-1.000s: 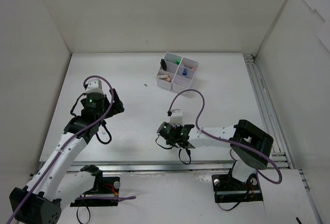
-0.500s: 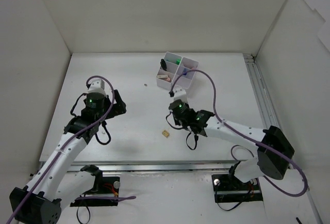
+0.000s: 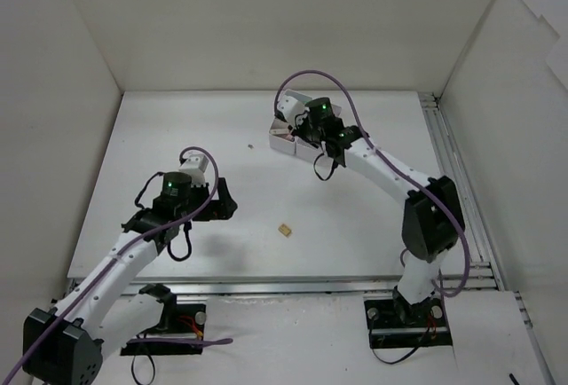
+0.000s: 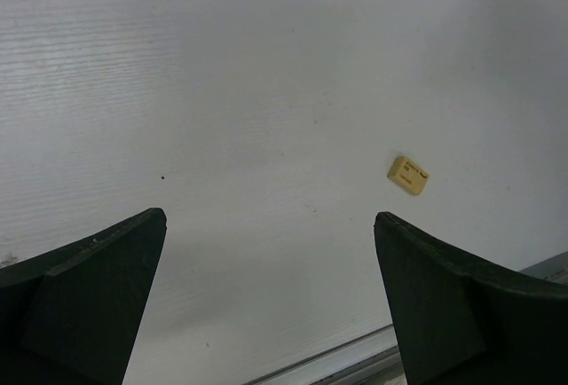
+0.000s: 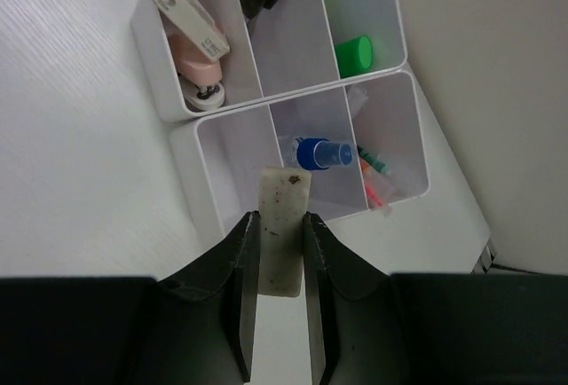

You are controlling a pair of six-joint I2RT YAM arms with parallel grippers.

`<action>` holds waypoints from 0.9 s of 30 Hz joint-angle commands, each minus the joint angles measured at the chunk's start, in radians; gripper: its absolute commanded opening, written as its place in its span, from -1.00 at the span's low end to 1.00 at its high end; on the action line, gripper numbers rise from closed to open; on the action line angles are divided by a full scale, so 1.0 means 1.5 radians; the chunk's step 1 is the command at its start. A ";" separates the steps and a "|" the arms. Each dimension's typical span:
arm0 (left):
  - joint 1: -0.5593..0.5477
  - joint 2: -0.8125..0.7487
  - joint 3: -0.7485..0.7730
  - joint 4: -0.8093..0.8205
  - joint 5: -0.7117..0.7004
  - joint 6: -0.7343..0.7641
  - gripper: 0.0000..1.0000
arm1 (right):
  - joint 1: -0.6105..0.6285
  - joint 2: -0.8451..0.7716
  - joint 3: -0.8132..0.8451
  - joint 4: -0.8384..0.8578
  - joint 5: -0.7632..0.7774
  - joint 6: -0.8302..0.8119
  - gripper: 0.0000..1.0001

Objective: Sort the stationery into containers
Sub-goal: Place the stationery in the storage box.

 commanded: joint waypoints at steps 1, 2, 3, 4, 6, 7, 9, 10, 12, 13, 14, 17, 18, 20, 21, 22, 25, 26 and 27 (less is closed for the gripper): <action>-0.015 0.007 0.015 0.048 0.036 0.040 0.99 | -0.036 0.054 0.073 -0.029 -0.038 -0.093 -1.00; -0.024 0.015 0.019 0.045 0.035 0.043 0.99 | -0.048 0.074 0.081 -0.032 -0.038 -0.094 -1.00; -0.024 0.019 0.020 0.045 0.034 0.050 0.99 | -0.052 0.082 0.087 -0.032 -0.068 -0.099 -1.00; -0.042 0.023 0.019 0.048 0.035 0.052 0.99 | -0.055 0.091 0.098 -0.032 -0.078 -0.101 -1.00; -0.057 0.036 0.015 0.065 0.049 0.065 0.99 | -0.072 0.111 0.110 -0.032 -0.103 -0.096 -0.99; -0.074 0.044 0.015 0.072 0.055 0.070 0.99 | -0.080 0.118 0.120 -0.035 -0.112 -0.095 -0.97; -0.091 0.064 0.019 0.080 0.066 0.085 0.99 | -0.084 0.138 0.128 -0.035 -0.125 -0.090 -0.91; -0.108 0.075 0.022 0.082 0.070 0.091 0.99 | -0.086 0.144 0.135 -0.034 -0.125 -0.087 -0.83; -0.126 0.107 0.030 0.087 0.071 0.101 0.99 | -0.093 0.161 0.140 -0.035 -0.127 -0.081 -0.72; -0.135 0.117 0.034 0.087 0.072 0.113 0.99 | -0.091 0.163 0.141 -0.035 -0.127 -0.078 -0.61; -0.154 0.136 0.041 0.090 0.068 0.118 0.99 | -0.093 0.164 0.141 -0.034 -0.127 -0.073 -0.58; -0.189 0.172 0.056 0.097 0.058 0.131 0.99 | -0.094 0.143 0.128 -0.033 -0.152 -0.065 -0.19; -0.198 0.181 0.060 0.101 0.057 0.132 0.99 | -0.095 0.133 0.123 -0.033 -0.173 -0.061 -0.04; -0.216 0.210 0.076 0.108 0.056 0.140 0.99 | -0.094 0.102 0.111 -0.033 -0.189 -0.047 0.19; -0.234 0.219 0.081 0.111 0.050 0.143 0.99 | -0.094 0.090 0.098 -0.034 -0.212 -0.044 0.24; -0.243 0.239 0.092 0.113 0.044 0.145 0.99 | -0.094 0.078 0.092 -0.033 -0.222 -0.042 0.32; -0.271 0.280 0.118 0.112 0.016 0.158 0.99 | -0.091 0.011 0.056 -0.016 -0.236 -0.013 0.68; -0.277 0.287 0.123 0.106 -0.002 0.159 0.99 | -0.092 -0.004 0.022 0.027 -0.213 0.022 0.94; -0.287 0.294 0.127 0.107 -0.010 0.160 0.99 | -0.090 -0.024 0.000 0.052 -0.198 0.047 0.96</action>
